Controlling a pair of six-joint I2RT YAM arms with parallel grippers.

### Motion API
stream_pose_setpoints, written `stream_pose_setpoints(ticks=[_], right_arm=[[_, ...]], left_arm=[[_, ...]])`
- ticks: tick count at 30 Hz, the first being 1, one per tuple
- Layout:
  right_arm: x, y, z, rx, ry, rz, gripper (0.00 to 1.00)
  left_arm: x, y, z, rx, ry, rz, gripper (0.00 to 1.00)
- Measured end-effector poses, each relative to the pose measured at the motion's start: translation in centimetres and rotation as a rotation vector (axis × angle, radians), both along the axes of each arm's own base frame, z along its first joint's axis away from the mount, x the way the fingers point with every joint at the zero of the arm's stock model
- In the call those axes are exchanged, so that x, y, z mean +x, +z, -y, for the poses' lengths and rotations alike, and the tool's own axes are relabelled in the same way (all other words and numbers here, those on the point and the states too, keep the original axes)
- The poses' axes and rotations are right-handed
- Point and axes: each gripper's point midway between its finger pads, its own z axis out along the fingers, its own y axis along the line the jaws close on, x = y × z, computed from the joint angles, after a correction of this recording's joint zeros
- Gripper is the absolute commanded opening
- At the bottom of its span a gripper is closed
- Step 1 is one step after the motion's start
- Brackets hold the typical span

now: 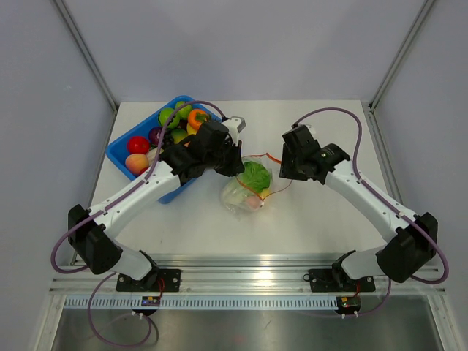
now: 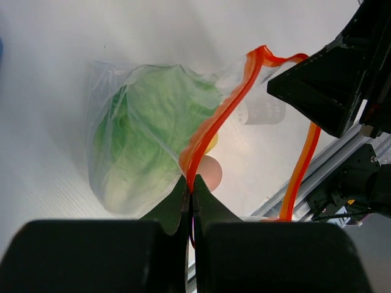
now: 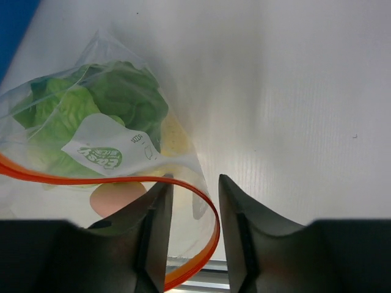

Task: Place the food in the zip-top bag and seal the zipper
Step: Adjust the zipper food storage bag at the center of the board.

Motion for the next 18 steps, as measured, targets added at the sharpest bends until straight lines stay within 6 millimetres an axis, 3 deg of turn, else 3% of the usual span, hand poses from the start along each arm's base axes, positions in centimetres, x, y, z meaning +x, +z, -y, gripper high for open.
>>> stream_pose_setpoints(ticks=[1,5,10,18], right_arm=[[0.0,0.0,0.0,-0.003,0.001,0.000,0.27],[0.0,0.0,0.0,-0.002,0.003,0.001,0.00],[-0.5,1.1,-0.4,0.048,0.015,0.012,0.00],[-1.2,5.5,-2.3,0.203,0.071,0.085,0.00]], left_arm=[[0.0,0.0,0.0,0.001,0.001,-0.001,0.00],[0.1,-0.1,-0.2,0.002,0.005,-0.002,0.00],[0.2,-0.3,-0.3,0.005,0.009,-0.005,0.00],[0.2,-0.5,-0.1,-0.005,0.006,-0.012,0.00]])
